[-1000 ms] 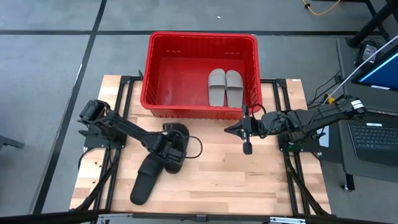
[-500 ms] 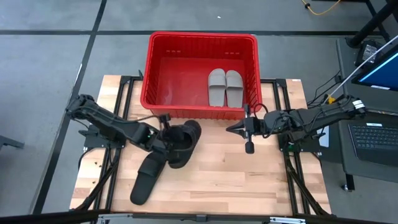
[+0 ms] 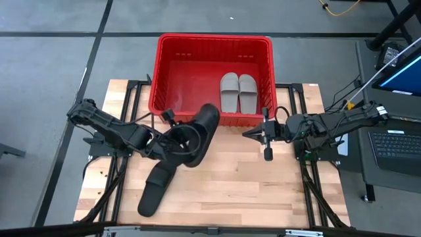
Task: Pick and place slides into bin
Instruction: Put the top black slide into the red bin
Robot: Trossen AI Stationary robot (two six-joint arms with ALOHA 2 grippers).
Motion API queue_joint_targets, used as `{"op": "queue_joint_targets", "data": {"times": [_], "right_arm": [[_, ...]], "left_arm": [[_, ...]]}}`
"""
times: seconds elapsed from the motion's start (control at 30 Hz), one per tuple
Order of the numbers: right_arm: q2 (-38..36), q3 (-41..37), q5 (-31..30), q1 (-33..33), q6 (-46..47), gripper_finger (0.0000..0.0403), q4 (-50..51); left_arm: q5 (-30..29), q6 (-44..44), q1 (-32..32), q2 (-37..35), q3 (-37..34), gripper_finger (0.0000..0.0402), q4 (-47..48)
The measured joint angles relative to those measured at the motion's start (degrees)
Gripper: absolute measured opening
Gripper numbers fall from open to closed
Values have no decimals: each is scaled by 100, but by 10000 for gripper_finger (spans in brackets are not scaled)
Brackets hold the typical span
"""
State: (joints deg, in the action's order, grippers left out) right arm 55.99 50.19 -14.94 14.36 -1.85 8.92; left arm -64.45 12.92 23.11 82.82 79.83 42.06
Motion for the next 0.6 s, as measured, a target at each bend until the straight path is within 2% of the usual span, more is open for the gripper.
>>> {"op": "queue_joint_targets", "data": {"times": [0.23,0.47,0.6], "right_arm": [[0,0,0,1,158,20,-11],[0,0,0,-1,15,20,-11],[4,0,-1,0,-215,20,-12]], "left_arm": [[-679,-216,-196,18,0,7,-269],[-528,-386,-624,20,0,6,-295],[-570,-920,-917,20,0,6,-306]]}}
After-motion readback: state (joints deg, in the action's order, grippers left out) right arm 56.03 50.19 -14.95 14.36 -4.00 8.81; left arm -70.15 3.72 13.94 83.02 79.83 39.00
